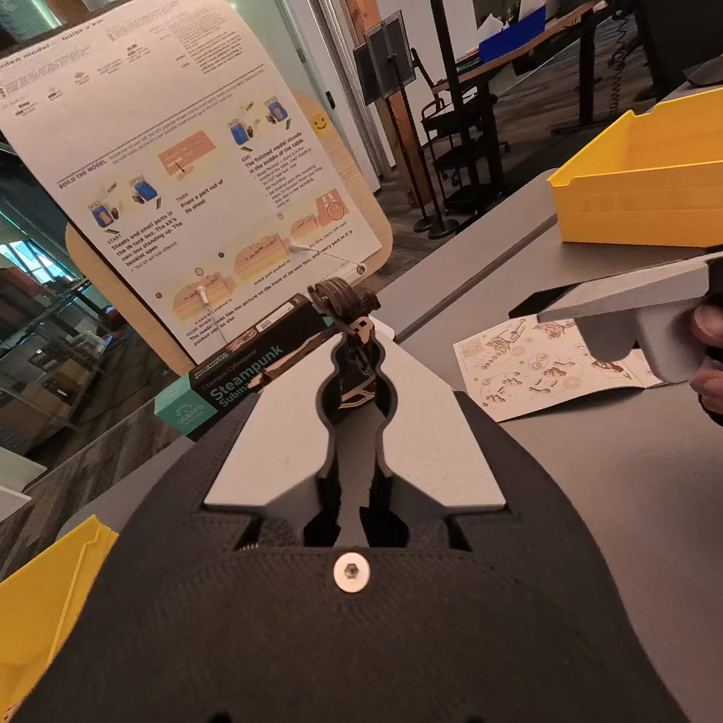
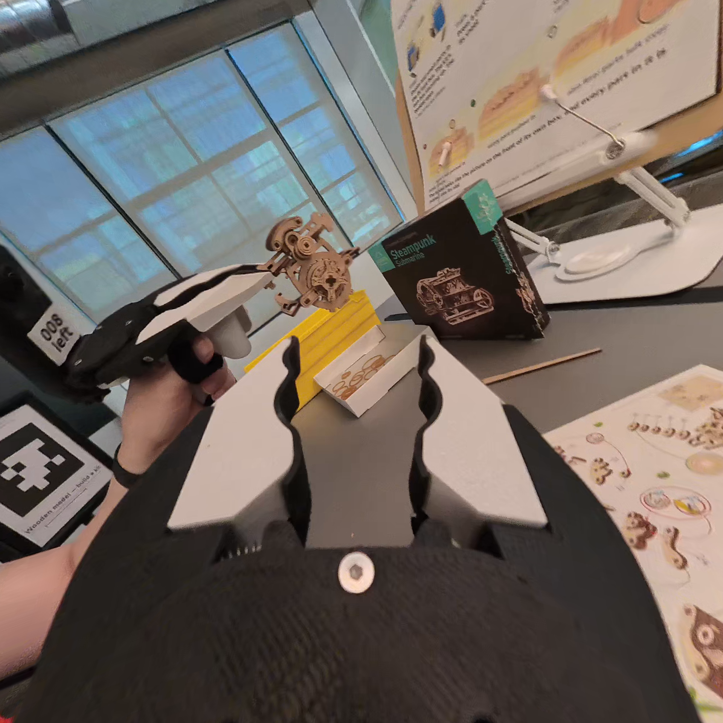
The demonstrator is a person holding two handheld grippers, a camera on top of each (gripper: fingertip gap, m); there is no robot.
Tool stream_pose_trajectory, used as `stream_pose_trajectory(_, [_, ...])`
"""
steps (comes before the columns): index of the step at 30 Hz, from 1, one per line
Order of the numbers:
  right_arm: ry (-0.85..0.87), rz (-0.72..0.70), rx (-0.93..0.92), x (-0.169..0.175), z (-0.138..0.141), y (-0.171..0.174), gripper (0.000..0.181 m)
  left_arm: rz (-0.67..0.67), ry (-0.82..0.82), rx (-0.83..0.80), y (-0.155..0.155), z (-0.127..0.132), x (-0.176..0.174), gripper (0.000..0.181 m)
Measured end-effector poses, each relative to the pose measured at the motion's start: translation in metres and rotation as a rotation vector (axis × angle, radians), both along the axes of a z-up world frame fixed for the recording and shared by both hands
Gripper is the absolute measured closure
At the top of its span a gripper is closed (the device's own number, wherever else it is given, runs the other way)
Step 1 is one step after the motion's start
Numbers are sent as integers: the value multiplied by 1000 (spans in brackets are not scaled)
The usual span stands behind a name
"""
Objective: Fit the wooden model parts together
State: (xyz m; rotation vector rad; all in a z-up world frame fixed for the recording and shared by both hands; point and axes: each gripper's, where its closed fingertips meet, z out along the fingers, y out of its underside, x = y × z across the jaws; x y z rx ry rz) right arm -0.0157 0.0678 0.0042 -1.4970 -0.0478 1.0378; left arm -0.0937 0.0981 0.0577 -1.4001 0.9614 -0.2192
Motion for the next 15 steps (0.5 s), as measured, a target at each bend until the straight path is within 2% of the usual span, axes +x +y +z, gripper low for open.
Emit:
stream_pose_trajectory(6, [47,44,-28,-2,1,-7,121,-46,-14,16,-9,1,12,174])
stream_pose_trajectory(10, [149,171,-53,-22,7,-15,107,-151,-109,29,-22,1,20,174])
stream_pose_trajectory(12, [192,238,-75,-33,9,-21,101,-274,-173,66,-38,1,25,174])
stream_pose_trajectory(15, [197,254,-70,-42,12,-26,91,-292,-227,144,-44,-2,24,174])
